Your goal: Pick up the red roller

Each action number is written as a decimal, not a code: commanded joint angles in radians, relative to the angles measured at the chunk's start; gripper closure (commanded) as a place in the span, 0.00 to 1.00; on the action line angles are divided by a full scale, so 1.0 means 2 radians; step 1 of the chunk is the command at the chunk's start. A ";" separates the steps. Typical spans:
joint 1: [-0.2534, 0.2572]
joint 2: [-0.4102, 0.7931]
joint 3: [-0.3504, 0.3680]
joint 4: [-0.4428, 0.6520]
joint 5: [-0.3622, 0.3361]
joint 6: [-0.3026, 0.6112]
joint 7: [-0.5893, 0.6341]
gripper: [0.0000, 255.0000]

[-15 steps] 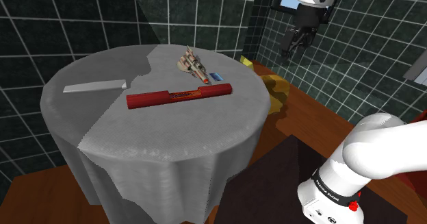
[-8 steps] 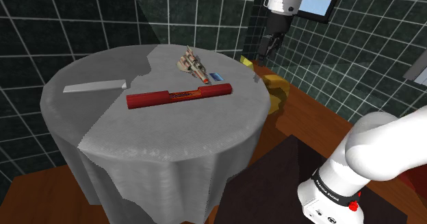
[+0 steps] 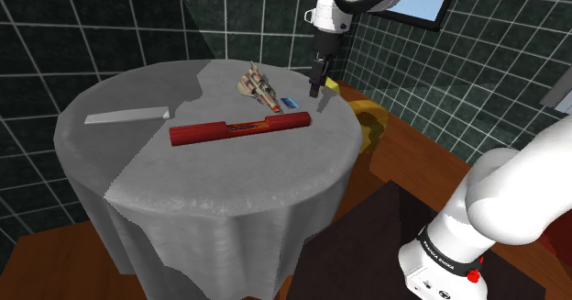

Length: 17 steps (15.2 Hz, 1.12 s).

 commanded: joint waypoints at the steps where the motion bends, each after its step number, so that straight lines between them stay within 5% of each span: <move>1: 0.009 0.033 0.003 0.020 0.001 0.012 -0.028 0.00; 17: 0.072 0.254 0.061 0.183 -0.009 0.056 -0.194 0.00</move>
